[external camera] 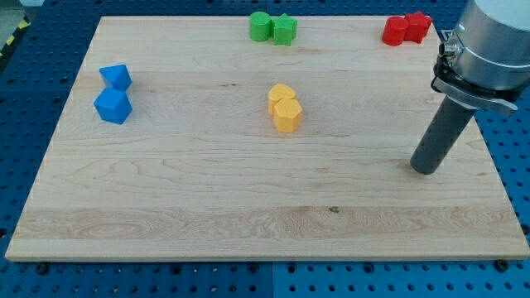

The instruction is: Slide the blue cube a bit up

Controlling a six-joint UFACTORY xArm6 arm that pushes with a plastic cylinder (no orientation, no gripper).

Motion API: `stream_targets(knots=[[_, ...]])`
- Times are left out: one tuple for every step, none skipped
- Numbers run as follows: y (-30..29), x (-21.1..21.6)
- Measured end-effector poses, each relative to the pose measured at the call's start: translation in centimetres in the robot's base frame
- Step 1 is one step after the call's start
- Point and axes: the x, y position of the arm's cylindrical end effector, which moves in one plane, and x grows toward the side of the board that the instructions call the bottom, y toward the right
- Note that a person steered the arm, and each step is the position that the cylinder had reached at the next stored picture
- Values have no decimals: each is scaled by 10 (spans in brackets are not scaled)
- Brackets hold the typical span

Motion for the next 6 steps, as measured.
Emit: stream_targets(knots=[[3,0],[4,0],[5,0],[10,0],[9,0],[1,0]])
